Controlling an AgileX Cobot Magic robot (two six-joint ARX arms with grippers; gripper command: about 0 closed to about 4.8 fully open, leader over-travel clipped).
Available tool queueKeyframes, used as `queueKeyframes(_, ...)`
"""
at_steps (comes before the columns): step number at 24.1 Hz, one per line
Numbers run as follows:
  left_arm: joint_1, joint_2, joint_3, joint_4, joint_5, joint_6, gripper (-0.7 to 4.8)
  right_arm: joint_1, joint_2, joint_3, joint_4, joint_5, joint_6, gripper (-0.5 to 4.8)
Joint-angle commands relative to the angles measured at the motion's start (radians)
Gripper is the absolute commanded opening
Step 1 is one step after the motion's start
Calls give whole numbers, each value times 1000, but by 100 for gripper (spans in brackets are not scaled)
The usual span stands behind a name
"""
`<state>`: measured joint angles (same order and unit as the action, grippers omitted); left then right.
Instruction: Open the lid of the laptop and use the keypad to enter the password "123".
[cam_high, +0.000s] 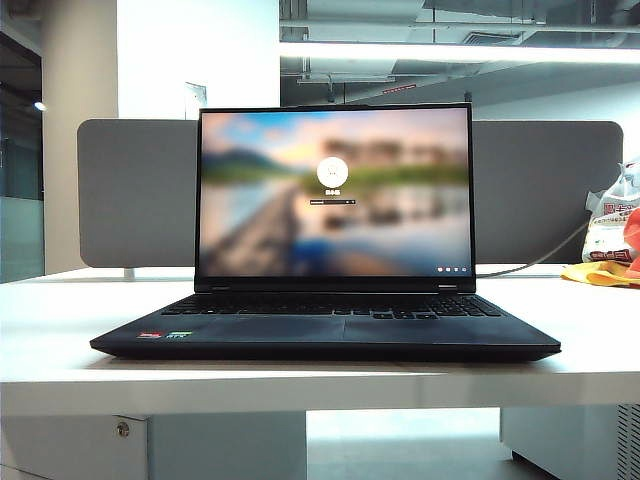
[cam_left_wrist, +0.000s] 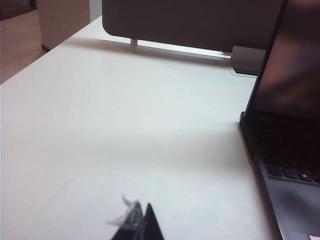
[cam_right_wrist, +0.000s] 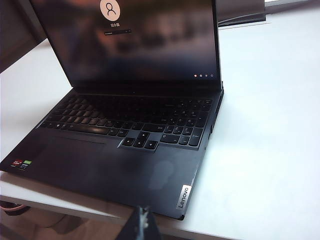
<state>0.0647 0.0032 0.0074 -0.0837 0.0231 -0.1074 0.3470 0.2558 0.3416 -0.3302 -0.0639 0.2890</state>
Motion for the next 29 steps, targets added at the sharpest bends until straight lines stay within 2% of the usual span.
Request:
queueKeyframes(1, -2, 0, 0, 10, 0, 2, -5, 0, 0, 3, 16, 2, 2, -1)
queueKeyframes(5, -2, 0, 0, 10, 0, 2, -5, 0, 0, 3, 13, 3, -24, -1)
queueKeyframes(7, -2, 0, 0, 10, 0, 2, -5, -19, -6, 2, 19, 25, -122, -1)
queueKeyframes(9, -2, 0, 0, 10, 0, 2, -5, -54, -11, -7, 64, 47, -149, -1)
queueKeyframes(13, -2, 0, 0, 10, 0, 2, -5, -159, -36, -74, 247, 62, -151, -1)
queueKeyframes(17, -2, 0, 0, 10, 0, 2, -5, -236, -76, -157, 352, 56, -151, -1)
queueKeyframes(25, -2, 0, 0, 10, 0, 2, -5, -335, -148, -242, 388, 35, -151, -1)
queueKeyframes(29, -2, 0, 0, 10, 0, 2, -5, -354, -162, -256, 381, 35, -151, -1)
